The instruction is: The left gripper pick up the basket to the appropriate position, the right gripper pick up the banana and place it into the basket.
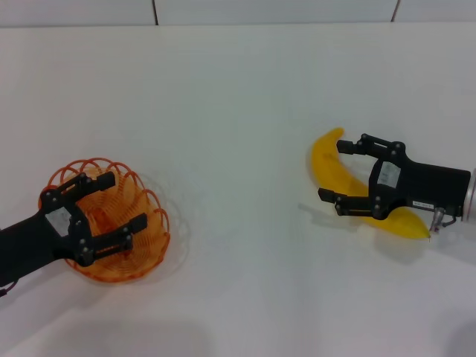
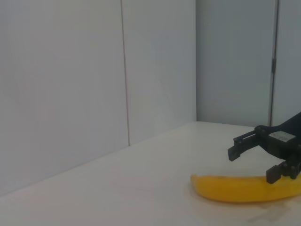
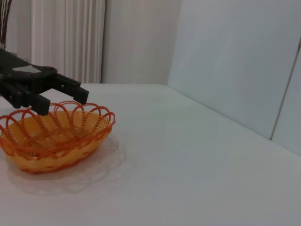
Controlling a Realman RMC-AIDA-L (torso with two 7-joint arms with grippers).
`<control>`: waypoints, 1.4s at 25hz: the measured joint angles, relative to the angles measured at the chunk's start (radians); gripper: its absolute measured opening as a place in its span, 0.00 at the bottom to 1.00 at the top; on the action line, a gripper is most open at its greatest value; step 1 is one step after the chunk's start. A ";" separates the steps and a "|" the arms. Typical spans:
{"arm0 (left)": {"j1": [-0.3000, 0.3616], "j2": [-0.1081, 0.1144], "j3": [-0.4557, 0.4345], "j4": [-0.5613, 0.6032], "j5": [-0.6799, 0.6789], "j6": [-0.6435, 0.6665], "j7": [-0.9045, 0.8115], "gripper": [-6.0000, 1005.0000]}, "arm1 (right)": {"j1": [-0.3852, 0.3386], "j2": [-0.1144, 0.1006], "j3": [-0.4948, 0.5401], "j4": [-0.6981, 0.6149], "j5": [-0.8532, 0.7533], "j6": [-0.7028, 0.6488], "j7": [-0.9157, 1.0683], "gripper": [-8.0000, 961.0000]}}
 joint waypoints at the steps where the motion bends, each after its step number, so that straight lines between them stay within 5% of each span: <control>1: 0.000 0.000 0.000 0.000 0.000 0.000 0.000 0.88 | 0.000 0.000 0.000 0.000 0.000 0.000 0.000 0.92; 12: 0.001 0.000 -0.005 0.001 -0.010 0.012 -0.001 0.87 | 0.001 0.000 0.004 0.000 0.000 0.000 -0.003 0.91; 18: 0.001 0.014 -0.175 0.112 -0.050 0.006 -0.299 0.87 | 0.004 -0.004 0.004 0.000 0.000 -0.003 0.001 0.91; 23: -0.076 0.081 -0.279 0.363 0.263 -0.024 -0.718 0.87 | 0.010 -0.003 0.005 0.000 0.002 -0.009 0.001 0.90; 27: -0.189 0.116 -0.281 0.461 0.560 -0.012 -0.817 0.87 | 0.012 -0.005 0.003 0.000 0.003 -0.009 0.002 0.90; 30: -0.211 0.075 -0.272 0.579 0.710 0.003 -0.731 0.87 | 0.022 -0.004 0.001 0.000 -0.001 -0.010 0.004 0.90; 33: -0.213 -0.002 -0.264 0.725 0.836 -0.006 -0.645 0.87 | 0.034 -0.002 -0.002 0.000 -0.003 -0.010 0.020 0.90; 35: -0.213 -0.010 -0.241 0.754 0.856 -0.005 -0.645 0.87 | 0.044 -0.001 -0.003 0.000 -0.004 -0.008 0.030 0.89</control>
